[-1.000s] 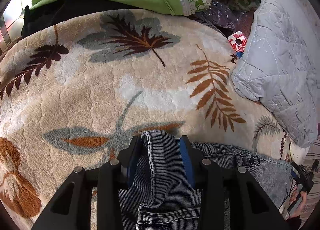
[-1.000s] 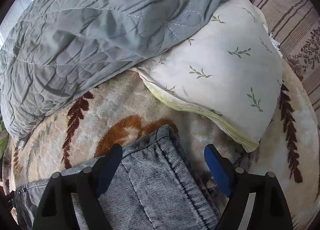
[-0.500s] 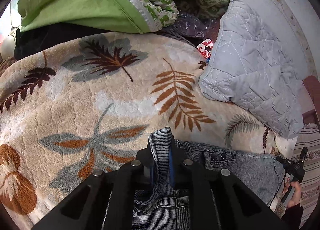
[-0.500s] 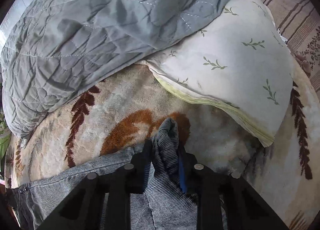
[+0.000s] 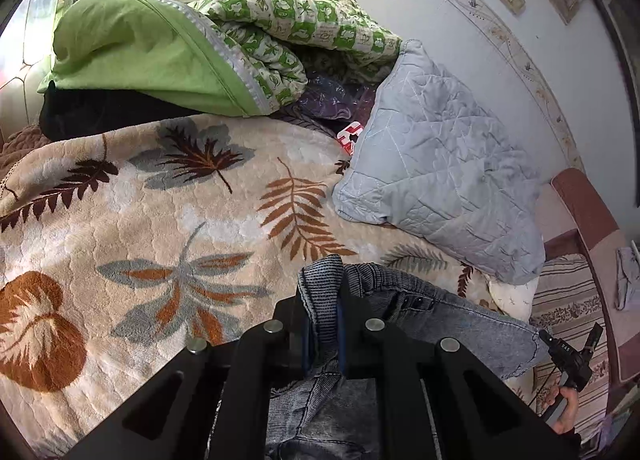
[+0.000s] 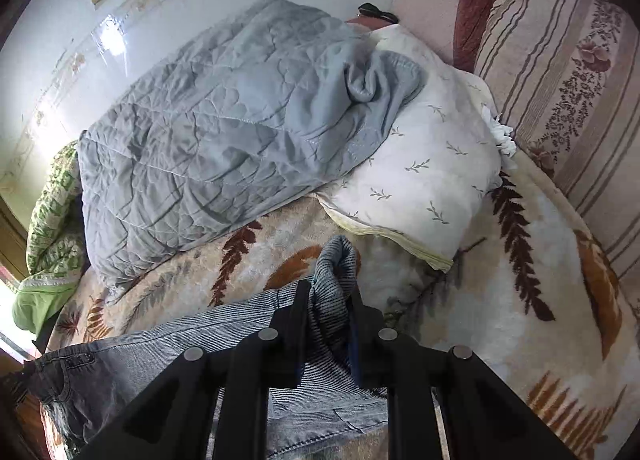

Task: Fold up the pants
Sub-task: 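Lift the hem with the right tool and fold it over toward the waistband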

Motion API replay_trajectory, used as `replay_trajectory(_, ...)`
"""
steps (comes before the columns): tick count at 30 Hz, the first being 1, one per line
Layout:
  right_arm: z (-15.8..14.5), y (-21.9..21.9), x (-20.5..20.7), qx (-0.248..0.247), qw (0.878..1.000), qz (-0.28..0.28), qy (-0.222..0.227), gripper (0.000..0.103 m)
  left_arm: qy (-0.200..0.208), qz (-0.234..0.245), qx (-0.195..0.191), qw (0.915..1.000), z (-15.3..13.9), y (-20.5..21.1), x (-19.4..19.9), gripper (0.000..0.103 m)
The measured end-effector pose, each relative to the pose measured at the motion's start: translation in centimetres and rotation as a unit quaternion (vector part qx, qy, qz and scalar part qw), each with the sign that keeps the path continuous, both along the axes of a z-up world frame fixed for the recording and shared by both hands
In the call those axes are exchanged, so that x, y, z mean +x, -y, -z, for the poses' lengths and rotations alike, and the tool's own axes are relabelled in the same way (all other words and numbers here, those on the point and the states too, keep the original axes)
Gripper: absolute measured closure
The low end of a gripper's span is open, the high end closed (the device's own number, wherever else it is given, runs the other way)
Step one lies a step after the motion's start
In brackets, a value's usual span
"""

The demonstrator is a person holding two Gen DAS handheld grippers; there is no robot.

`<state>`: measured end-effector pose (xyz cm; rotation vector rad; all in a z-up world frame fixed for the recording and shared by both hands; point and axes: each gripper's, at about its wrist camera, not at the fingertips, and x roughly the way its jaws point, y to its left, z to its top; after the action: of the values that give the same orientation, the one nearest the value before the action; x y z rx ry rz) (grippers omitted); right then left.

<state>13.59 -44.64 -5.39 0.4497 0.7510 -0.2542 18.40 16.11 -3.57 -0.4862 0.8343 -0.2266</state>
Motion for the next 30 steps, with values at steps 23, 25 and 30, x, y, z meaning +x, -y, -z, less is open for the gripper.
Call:
replay_trajectory(23,6.3,0.9,-28.7,0.094,0.993,-0.066,-0.03,0.082,-0.069,0.049,0.07,0.9939,5.7,-3.4,-23.4,0.093)
replay_trajectory(25,7.9,1.3,-30.5,0.117,0.989,-0.08,-0.05,0.075,-0.077,0.047,0.073,0.9932,6.0,-3.8,-23.9,0.092)
replay_trajectory(30,8.6,3.7,-34.1,0.128,0.99,-0.04,-0.047,0.032,-0.08,0.05,0.104,0.9901,5.8,-3.5,-24.7,0.092)
